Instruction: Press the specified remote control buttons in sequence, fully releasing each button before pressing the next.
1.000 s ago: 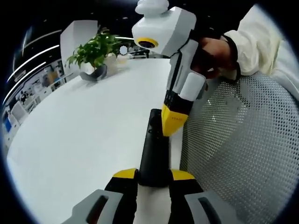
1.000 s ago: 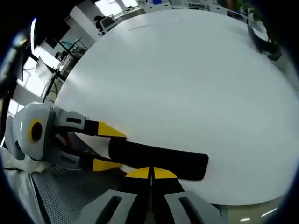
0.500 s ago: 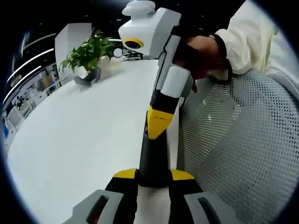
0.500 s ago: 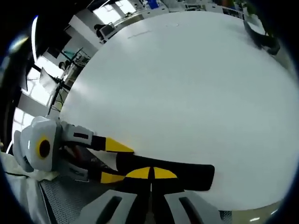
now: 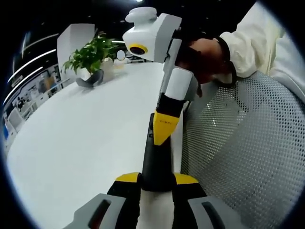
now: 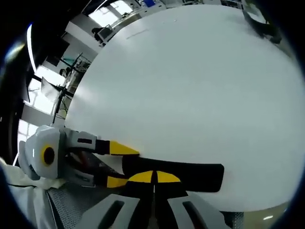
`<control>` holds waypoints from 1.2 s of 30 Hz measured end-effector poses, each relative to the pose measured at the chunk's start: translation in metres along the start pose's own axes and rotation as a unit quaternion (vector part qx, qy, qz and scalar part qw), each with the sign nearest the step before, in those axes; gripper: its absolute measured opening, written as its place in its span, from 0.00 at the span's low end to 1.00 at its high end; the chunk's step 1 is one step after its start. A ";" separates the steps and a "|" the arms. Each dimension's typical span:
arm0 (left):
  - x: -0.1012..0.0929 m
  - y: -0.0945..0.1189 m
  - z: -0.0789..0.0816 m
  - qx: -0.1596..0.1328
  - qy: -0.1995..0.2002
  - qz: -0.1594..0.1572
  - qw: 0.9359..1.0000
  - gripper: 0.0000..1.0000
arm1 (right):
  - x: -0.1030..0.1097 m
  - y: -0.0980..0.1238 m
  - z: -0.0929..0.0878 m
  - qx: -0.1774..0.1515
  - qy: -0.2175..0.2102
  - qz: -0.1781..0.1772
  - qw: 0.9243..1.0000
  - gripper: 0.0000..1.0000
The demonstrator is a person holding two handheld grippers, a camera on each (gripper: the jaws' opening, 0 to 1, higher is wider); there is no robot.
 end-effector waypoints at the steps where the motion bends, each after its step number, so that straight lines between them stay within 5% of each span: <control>1: 0.000 0.000 0.000 0.000 0.000 0.000 1.000 0.25 | 0.000 0.000 0.000 0.000 -0.001 0.001 1.000 0.00; 25: 0.001 0.000 0.001 0.001 0.000 0.000 1.000 0.25 | 0.005 -0.001 -0.003 -0.011 0.035 -0.029 0.999 0.00; 36: 0.002 0.000 0.001 0.000 -0.006 -0.003 1.000 0.25 | 0.001 -0.001 -0.001 -0.011 0.017 -0.018 1.000 0.00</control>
Point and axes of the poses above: the point that each gripper's makers call its tool centre point, and the gripper's own axes: y roughly backward along the fingers, x roughly to its left, z roughly out of its top, the point moved 9 cm from there along y, roughly backward along the fingers, and after that the axes turned 15 degrees about -y, right-handed, at the moved point
